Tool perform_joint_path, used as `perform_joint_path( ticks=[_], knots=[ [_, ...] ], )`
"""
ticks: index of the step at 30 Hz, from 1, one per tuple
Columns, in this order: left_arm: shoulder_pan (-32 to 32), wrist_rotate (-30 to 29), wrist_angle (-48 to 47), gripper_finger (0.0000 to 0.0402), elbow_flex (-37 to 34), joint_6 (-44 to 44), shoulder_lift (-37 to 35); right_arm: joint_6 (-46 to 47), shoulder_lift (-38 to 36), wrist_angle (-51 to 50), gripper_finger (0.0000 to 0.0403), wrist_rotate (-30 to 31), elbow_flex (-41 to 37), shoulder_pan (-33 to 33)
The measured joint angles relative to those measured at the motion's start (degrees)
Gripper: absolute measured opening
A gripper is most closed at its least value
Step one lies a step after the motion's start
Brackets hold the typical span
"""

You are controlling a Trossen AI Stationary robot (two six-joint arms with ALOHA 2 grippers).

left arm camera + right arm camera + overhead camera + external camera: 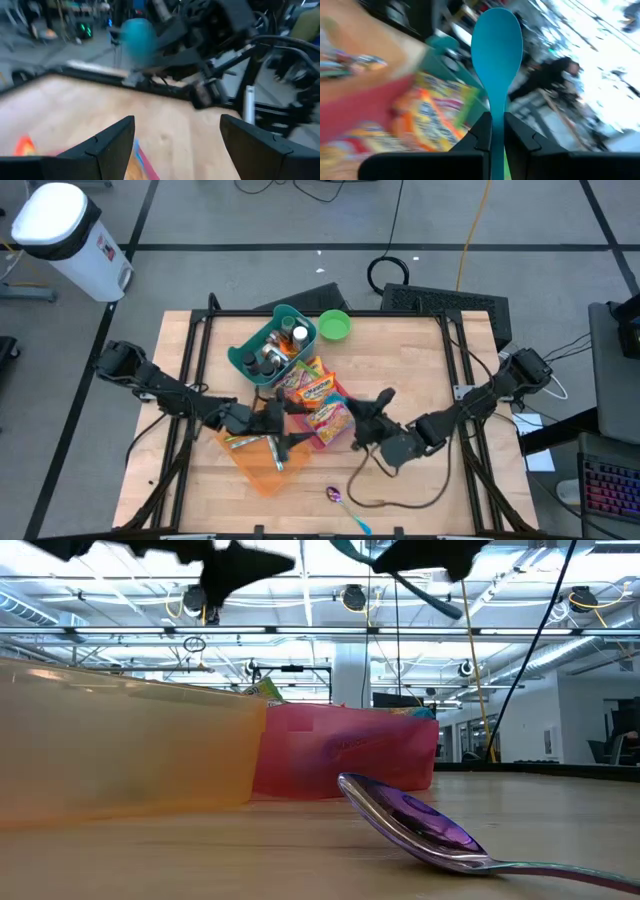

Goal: Pick & Place Food Item
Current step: Put the blue spoon into the orange bin

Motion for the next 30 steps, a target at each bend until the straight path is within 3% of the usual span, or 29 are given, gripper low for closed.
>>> perform_joint_path(
  ticks=[3, 7, 13, 18, 22, 30],
  knots=[
    [0.00, -2.86, -0.07, 0.0301, 4.44, 7.47, 2.97, -2.34, 0.95, 2.50, 0.0014, 3.49, -0.02, -1.27],
    [0.27, -9.37, -0.06, 0.0301, 9.07, 14.86, 6.04, -4.92, 2.74, 6.39, 0.0013, 3.68, 0.00, -1.95],
    [0.65, -19.38, 0.00, 0.0301, 11.64, 14.33, 7.32, -9.30, 4.76, 10.36, 0.0013, 3.73, 0.03, -1.73],
    [0.92, -19.71, -0.12, 0.0286, 11.67, 13.49, 7.34, -9.28, 4.85, 10.55, 0.0013, 3.55, 0.02, -1.36],
    [1.08, -18.82, -0.24, 0.0226, 11.67, 12.22, 7.34, -9.21, 4.87, 10.76, 0.0013, 3.54, 0.03, -1.29],
    [2.81, -13.31, -1.14, 0.0037, 11.63, 9.17, 7.24, -7.45, 4.83, 10.92, 0.0023, 1.58, 0.03, -1.14]
  ],
)
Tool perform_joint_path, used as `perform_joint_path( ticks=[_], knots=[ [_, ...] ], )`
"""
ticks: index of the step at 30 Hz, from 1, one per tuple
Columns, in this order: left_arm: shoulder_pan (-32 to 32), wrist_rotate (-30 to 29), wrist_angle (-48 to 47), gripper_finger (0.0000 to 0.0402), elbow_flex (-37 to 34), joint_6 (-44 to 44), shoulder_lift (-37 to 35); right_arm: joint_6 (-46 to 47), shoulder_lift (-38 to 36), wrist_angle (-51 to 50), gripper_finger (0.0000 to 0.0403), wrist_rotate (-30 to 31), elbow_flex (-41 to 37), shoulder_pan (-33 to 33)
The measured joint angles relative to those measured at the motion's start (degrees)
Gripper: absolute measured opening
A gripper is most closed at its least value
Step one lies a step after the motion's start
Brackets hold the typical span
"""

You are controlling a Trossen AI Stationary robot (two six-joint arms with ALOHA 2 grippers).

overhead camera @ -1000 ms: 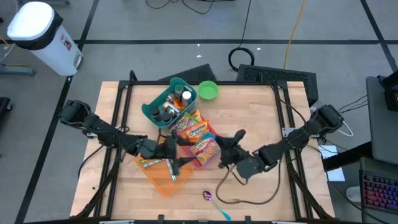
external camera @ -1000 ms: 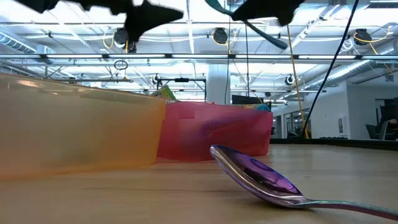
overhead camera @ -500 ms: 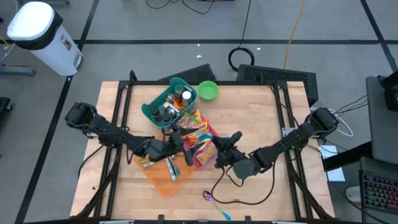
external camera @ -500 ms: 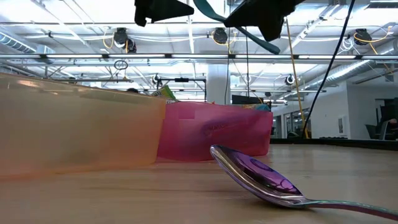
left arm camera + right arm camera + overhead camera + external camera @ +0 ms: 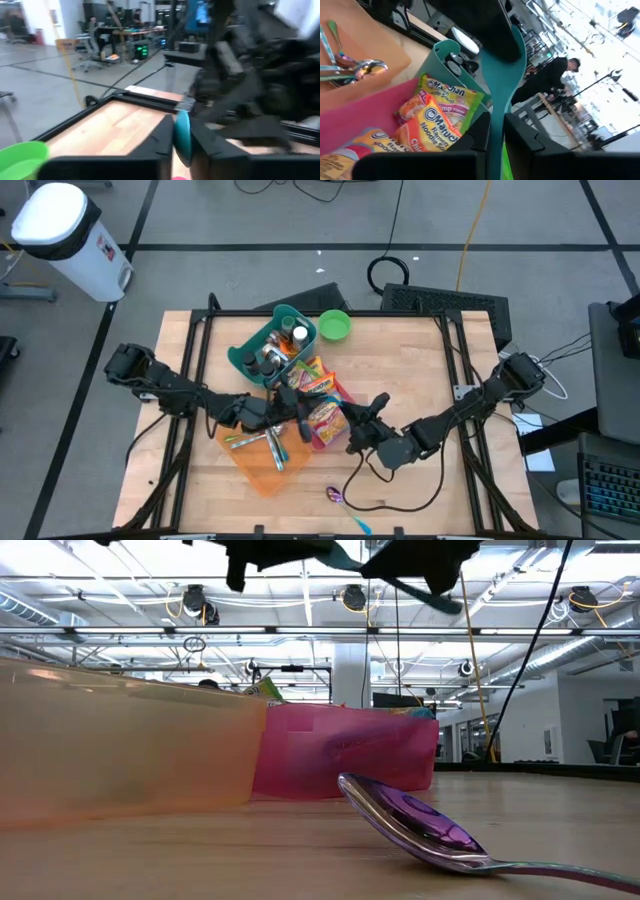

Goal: Pick & Place Food Item
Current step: Put the blue spoon into the orange bin

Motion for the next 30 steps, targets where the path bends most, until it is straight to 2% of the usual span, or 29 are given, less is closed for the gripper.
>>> perform_joint_path(
  ticks=[2, 7, 13, 18, 23, 27, 30],
  knots=[
    [0.60, -0.57, -1.30, 0.0015, -0.03, -0.90, -0.05, 1.52, -0.09, -0.12, 0.0034, -0.64, -0.02, -0.10],
    [-0.55, -5.05, -8.47, 0.0021, -0.01, -2.62, -1.57, 8.42, 0.11, -0.15, 0.0071, -2.26, -0.02, 0.06],
    [-4.01, -8.39, -24.92, 0.0012, -0.01, -8.06, -12.12, 10.56, -3.98, 0.22, 0.0126, -0.84, 0.07, 3.71],
    [-9.19, -11.40, -44.64, 0.0008, 0.04, -20.50, -19.87, 13.10, -7.67, 0.02, 0.0164, 0.46, 0.07, 8.19],
    [-15.38, -10.07, -60.74, 0.0015, 0.04, -38.42, -21.45, 13.17, -9.13, -0.07, 0.0185, 0.42, 0.07, 11.19],
    [-19.91, -6.89, -68.41, 0.0007, 0.04, -53.79, -20.78, 13.19, -9.16, -0.26, 0.0186, 0.46, 0.07, 11.52],
    [-22.28, -5.83, -70.18, 0.0010, 0.01, -60.26, -19.37, 14.08, -9.16, -1.04, 0.0182, 0.46, 0.07, 11.21]
  ],
)
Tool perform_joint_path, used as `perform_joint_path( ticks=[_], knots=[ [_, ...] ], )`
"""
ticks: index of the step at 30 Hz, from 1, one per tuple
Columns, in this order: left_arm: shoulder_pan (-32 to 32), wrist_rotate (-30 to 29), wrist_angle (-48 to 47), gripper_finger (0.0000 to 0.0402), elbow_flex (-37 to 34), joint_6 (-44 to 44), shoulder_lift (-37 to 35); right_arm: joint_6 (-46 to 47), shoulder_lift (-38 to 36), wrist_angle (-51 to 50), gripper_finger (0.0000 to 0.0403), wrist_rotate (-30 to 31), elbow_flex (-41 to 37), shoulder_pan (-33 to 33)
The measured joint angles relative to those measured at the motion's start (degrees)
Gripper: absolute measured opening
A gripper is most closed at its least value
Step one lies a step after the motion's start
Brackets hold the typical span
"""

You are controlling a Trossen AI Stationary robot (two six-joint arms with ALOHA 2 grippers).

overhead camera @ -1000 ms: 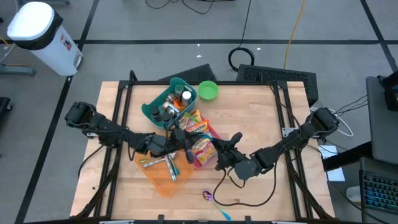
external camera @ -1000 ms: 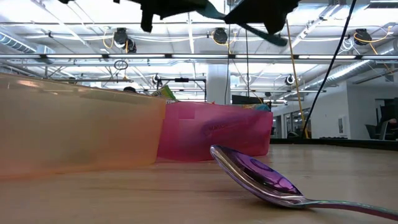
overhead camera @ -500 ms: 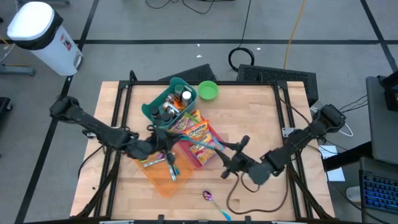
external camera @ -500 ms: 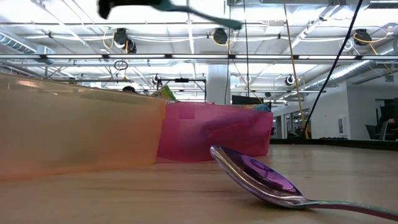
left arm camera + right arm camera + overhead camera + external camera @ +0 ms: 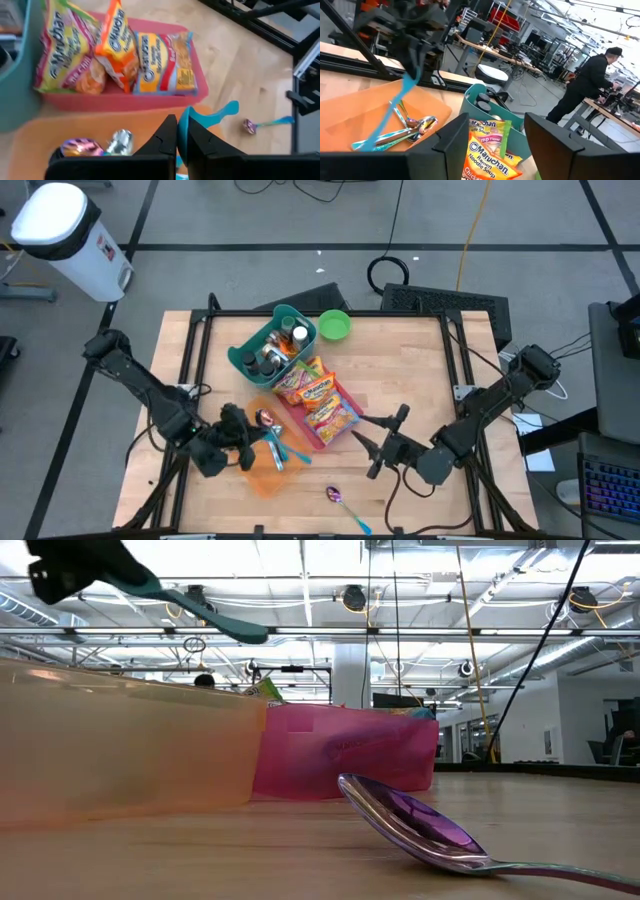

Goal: Pick & Place Food Item
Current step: Put the blue spoon into the orange bin, then put the blue green spoon into the orange bin

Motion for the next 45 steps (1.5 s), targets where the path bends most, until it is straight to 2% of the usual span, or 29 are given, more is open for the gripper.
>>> perform_joint_path(
  ticks=[7, 14, 16, 24, 33, 37, 43, 45],
  knots=[
    [-4.68, 0.27, -4.35, 0.0007, 0.00, -6.26, 0.74, 0.73, 0.00, -0.30, 0.0184, -0.02, 0.00, -0.51],
    [-4.36, -0.08, -15.13, 0.0007, -0.01, -15.80, 0.24, 0.64, 0.00, -0.28, 0.0181, -0.11, 0.00, -1.73],
    [-3.26, 0.91, -14.25, 0.0007, -0.02, -15.26, 0.76, 0.64, 0.00, -0.30, 0.0181, -0.15, 0.00, -2.11],
    [2.32, 7.88, -9.25, 0.0030, -0.02, -4.25, 3.98, 1.51, 0.00, -0.28, 0.0182, -0.19, -0.02, -2.50],
    [6.86, 7.67, -9.07, 0.0037, -0.02, -0.67, 5.22, 2.58, 0.00, -0.28, 0.0183, -0.20, -0.02, -2.50],
    [7.76, 7.23, -8.70, 0.0072, -0.02, 0.12, 5.22, 3.60, 0.00, -0.29, 0.0181, -0.21, -0.02, -2.50],
    [9.17, 7.26, -8.85, 0.0170, -0.02, 1.78, 5.22, 4.64, 0.00, -0.30, 0.0181, -0.24, -0.04, -2.50],
    [9.61, 7.23, -8.88, 0.0201, -0.02, 2.73, 5.22, 6.84, -0.02, -0.57, 0.0181, -2.14, -0.02, -2.50]
  ],
)
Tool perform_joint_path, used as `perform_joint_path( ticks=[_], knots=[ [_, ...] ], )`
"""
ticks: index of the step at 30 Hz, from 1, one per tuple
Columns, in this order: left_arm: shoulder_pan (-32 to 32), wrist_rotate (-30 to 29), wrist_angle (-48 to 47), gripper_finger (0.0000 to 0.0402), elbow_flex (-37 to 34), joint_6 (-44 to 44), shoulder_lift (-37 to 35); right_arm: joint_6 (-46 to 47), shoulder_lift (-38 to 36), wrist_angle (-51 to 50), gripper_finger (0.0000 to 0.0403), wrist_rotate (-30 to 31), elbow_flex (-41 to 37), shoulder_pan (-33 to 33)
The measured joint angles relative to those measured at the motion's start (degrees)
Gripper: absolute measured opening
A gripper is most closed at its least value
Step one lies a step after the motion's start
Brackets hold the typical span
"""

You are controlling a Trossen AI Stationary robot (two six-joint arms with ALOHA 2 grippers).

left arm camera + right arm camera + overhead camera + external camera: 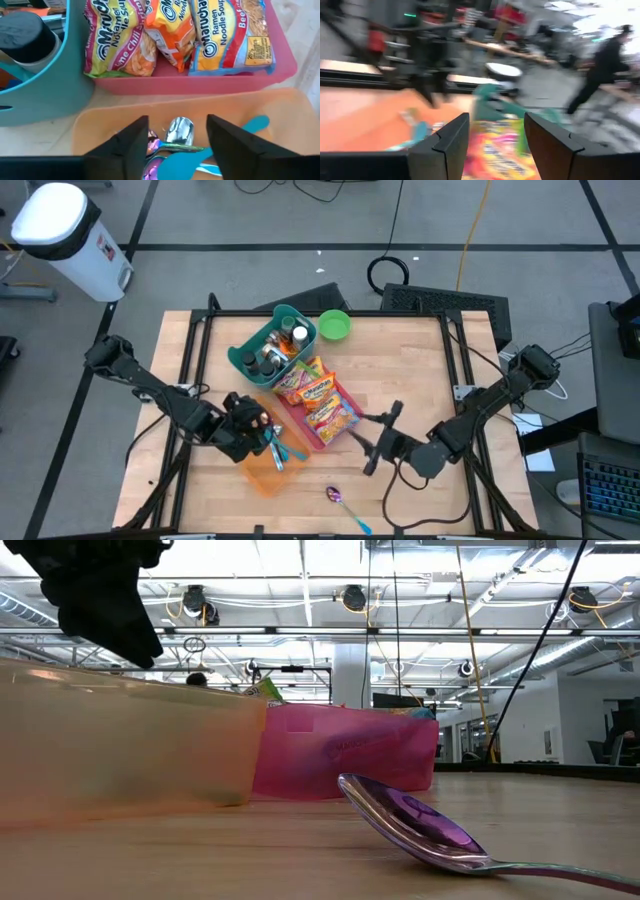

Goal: Pick & Place Food Item
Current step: Put the blue green spoon into the orange bin

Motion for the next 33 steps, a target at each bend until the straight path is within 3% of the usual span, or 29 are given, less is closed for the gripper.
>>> perform_joint_path(
  ticks=[2, 5, 9, 11, 15, 21, 28, 33],
  knots=[
    [0.33, 0.01, 0.02, 0.0228, 0.00, 0.19, 0.00, 2.92, -0.02, -0.63, 0.0181, -6.00, -0.02, -0.28],
    [0.53, 0.00, 0.23, 0.0257, 0.00, -0.04, 0.00, 8.38, -0.02, -1.46, 0.0181, -20.73, -0.02, -1.26],
    [0.51, -0.02, 0.81, 0.0280, 0.00, -0.06, 0.00, 16.07, 1.31, -1.13, 0.0181, -39.93, 0.00, -3.79],
    [0.51, -0.12, 1.09, 0.0286, 0.00, -0.08, 0.00, 17.84, 2.94, -1.38, 0.0182, -45.97, -0.02, -4.32],
    [0.51, -0.52, 2.72, 0.0289, 0.00, 0.63, -0.02, 22.07, 8.63, 2.85, 0.0182, -52.97, 0.00, -4.06],
    [0.81, -0.50, 5.39, 0.0283, 0.00, 3.32, -0.02, 16.32, 19.43, 2.78, 0.0163, -60.39, -0.02, -2.95],
    [0.80, -0.44, 6.88, 0.0286, 0.00, 3.70, -0.02, 9.12, 29.54, 1.88, 0.0077, -75.85, 1.23, -3.37],
    [0.95, -0.44, 6.84, 0.0281, 0.00, 3.12, -0.04, 4.00, 29.88, 1.14, 0.0008, -77.57, 4.65, -3.37]
  ],
)
